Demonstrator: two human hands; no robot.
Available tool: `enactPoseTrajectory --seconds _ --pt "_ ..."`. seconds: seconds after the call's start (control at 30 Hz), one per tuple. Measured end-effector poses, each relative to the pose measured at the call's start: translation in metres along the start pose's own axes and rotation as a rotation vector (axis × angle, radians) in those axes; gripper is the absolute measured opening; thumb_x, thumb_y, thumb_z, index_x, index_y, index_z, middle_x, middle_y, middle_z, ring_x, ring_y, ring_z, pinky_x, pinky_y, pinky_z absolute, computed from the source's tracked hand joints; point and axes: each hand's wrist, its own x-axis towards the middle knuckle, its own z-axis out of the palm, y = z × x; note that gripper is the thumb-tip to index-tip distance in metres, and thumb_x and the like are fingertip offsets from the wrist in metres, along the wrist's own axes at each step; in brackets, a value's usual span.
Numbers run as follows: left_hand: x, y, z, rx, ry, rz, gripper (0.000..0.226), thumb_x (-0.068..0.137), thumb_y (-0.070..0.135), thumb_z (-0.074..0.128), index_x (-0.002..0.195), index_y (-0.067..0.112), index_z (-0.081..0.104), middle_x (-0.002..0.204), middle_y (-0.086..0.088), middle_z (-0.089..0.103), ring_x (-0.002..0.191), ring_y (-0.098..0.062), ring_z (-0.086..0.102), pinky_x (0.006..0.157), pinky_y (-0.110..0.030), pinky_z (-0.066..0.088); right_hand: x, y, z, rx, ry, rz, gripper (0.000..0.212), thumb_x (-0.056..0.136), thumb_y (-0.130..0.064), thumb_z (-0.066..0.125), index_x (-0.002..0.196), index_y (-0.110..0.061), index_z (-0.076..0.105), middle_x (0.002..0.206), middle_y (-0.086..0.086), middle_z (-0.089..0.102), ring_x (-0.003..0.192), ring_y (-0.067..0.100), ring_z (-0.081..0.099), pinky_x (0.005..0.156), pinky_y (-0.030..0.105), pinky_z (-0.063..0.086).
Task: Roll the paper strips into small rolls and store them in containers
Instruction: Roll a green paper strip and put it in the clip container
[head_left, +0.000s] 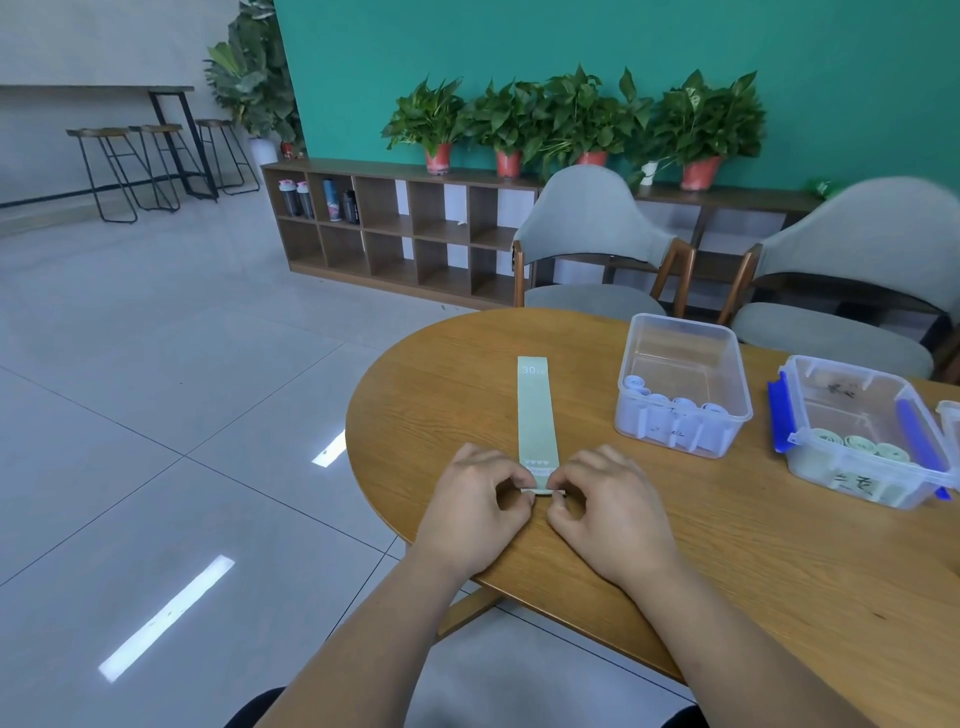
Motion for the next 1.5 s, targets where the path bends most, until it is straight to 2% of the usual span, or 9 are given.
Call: enactPoseTrajectory --seconds 0.1,0.23,0.43,0.53,0.87,1.03,1.27,1.5 --pt "-0.001 0.001 -0.001 -0.025 0.006 -0.035 0.016 0.088 0.021 0.078 0.100 0.032 0.076 0.093 0.023 0.069 0.106 0.002 0.052 0.085 -0.007 0.039 0.000 0.000 -0.001 0.045 0.011 0.012 0.013 0.083 -0.034 0.061 0.088 -0.031 0.072 0.086 -0.017 0.065 0.089 0.012 0.057 0.077 0.037 0.053" --pt "-0.002 0.003 -0.004 -0.087 -0.003 -0.093 0.014 0.091 0.021 0.076 0.100 0.032 0.073 0.088 0.023 0.068 0.103 0.002 0.053 0.081 -0.005 0.038 0.000 0.000 -0.004 0.133 0.016 0.089 0.015 0.081 -0.028 0.069 0.094 -0.035 0.069 0.078 -0.023 0.062 0.085 0.003 0.057 0.072 0.034 0.055" --pt "0.000 0.003 -0.004 -0.092 -0.026 -0.135 0.012 0.092 0.023 0.077 0.098 0.033 0.075 0.087 0.024 0.066 0.100 0.006 0.050 0.080 -0.004 0.036 0.001 0.001 -0.007 0.206 0.007 0.133 0.014 0.079 -0.025 0.075 0.087 -0.035 0.068 0.074 -0.026 0.062 0.083 0.001 0.056 0.071 0.030 0.054" --pt "0.001 0.001 -0.003 -0.061 -0.025 -0.116 0.010 0.093 0.025 0.076 0.099 0.032 0.075 0.090 0.023 0.067 0.102 0.009 0.048 0.080 -0.005 0.037 0.001 0.002 -0.006 0.202 -0.004 0.132 0.013 0.080 -0.026 0.076 0.085 -0.036 0.069 0.075 -0.026 0.064 0.085 0.000 0.055 0.072 0.028 0.052" --pt "0.003 -0.003 0.004 0.049 0.017 -0.063 0.005 0.094 0.032 0.076 0.098 0.031 0.077 0.092 0.020 0.060 0.101 -0.006 0.047 0.086 -0.019 0.041 0.002 0.008 -0.001 0.149 0.028 0.130 0.009 0.083 -0.031 0.079 0.086 -0.037 0.072 0.082 -0.021 0.060 0.087 0.001 0.052 0.070 0.023 0.049" --pt "0.003 -0.002 0.006 0.071 0.042 -0.086 0.007 0.094 0.034 0.075 0.098 0.030 0.080 0.095 0.016 0.059 0.103 -0.009 0.044 0.088 -0.021 0.039 0.001 0.007 0.003 0.030 0.031 0.124 0.002 0.087 -0.037 0.074 0.086 -0.035 0.073 0.081 -0.018 0.057 0.087 0.006 0.052 0.065 0.028 0.050" --pt "0.003 -0.004 0.006 0.096 0.004 -0.082 0.017 0.088 0.032 0.073 0.104 0.029 0.079 0.096 0.016 0.059 0.105 -0.009 0.044 0.091 -0.024 0.043 -0.001 0.002 0.005 -0.082 0.056 0.095 0.013 0.082 -0.043 0.068 0.090 -0.034 0.073 0.081 -0.016 0.057 0.086 0.010 0.053 0.067 0.028 0.048" --pt "0.004 -0.004 0.006 0.079 0.010 -0.085 0.009 0.091 0.033 0.072 0.098 0.032 0.078 0.095 0.017 0.059 0.103 -0.009 0.046 0.092 -0.026 0.043 0.000 0.004 0.005 -0.052 0.045 0.087 0.004 0.086 -0.036 0.071 0.088 -0.033 0.073 0.080 -0.017 0.055 0.084 0.010 0.051 0.068 0.030 0.050"
